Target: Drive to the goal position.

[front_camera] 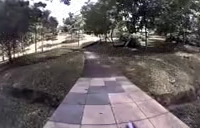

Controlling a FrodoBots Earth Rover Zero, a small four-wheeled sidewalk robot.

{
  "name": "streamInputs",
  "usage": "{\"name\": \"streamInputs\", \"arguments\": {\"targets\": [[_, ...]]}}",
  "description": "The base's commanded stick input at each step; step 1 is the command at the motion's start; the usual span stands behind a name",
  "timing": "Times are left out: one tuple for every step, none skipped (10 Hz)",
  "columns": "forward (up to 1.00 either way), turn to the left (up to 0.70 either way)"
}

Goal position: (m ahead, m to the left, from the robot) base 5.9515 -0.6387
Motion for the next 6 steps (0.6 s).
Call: {"name": "streamInputs", "arguments": {"targets": [[0.0, 0.0], [0.55, 0.0], [1.0, 0.0], [1.0, 0.0], [1.0, 0.0], [1.0, 0.0]]}}
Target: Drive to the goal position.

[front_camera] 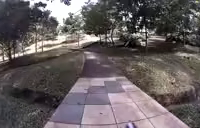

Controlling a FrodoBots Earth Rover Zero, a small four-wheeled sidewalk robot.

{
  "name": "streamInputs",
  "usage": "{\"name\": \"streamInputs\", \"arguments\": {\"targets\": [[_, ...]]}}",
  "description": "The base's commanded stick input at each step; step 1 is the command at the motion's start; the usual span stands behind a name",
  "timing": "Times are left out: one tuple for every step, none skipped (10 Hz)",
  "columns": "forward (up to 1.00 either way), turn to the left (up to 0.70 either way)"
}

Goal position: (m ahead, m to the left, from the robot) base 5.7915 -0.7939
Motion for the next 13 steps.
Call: {"name": "streamInputs", "arguments": {"targets": [[1.0, 0.0], [1.0, 0.0], [1.0, 0.0], [1.0, 0.0], [1.0, 0.0], [1.0, 0.0], [1.0, 0.0], [1.0, 0.0], [1.0, -0.27], [1.0, -0.4], [1.0, -0.4], [1.0, 0.0], [1.0, 0.0]]}}
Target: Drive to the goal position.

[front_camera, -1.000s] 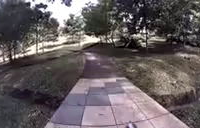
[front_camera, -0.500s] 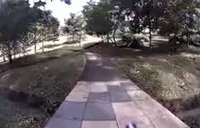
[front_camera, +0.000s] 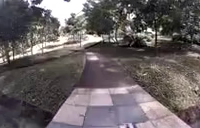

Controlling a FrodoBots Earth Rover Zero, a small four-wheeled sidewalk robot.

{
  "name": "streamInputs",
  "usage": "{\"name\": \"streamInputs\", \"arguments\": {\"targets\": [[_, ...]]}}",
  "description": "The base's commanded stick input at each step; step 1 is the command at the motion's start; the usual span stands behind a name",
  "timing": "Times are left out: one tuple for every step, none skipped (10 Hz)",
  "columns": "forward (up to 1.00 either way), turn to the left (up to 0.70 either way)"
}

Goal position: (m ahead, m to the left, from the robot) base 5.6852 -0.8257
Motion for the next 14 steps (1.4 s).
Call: {"name": "streamInputs", "arguments": {"targets": [[1.0, 0.0], [1.0, 0.0], [1.0, 0.0], [1.0, 0.0], [1.0, 0.0], [1.0, 0.0], [1.0, 0.0], [1.0, 0.0], [1.0, 0.0], [1.0, 0.0], [1.0, 0.0], [1.0, 0.0], [1.0, 0.0], [1.0, 0.0]]}}
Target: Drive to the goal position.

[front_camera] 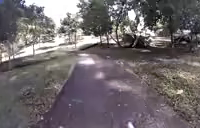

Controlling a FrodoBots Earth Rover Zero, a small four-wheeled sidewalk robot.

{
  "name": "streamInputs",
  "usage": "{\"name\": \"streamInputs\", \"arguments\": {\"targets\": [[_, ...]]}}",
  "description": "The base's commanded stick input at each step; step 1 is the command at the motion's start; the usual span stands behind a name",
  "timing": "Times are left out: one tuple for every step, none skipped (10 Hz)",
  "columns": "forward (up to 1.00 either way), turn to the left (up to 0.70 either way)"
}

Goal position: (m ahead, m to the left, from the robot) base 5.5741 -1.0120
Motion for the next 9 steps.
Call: {"name": "streamInputs", "arguments": {"targets": [[1.0, 0.0], [1.0, 0.0], [1.0, 0.0], [1.0, 0.0], [1.0, 0.0], [1.0, 0.0], [1.0, 0.0], [1.0, 0.0], [1.0, 0.0]]}}
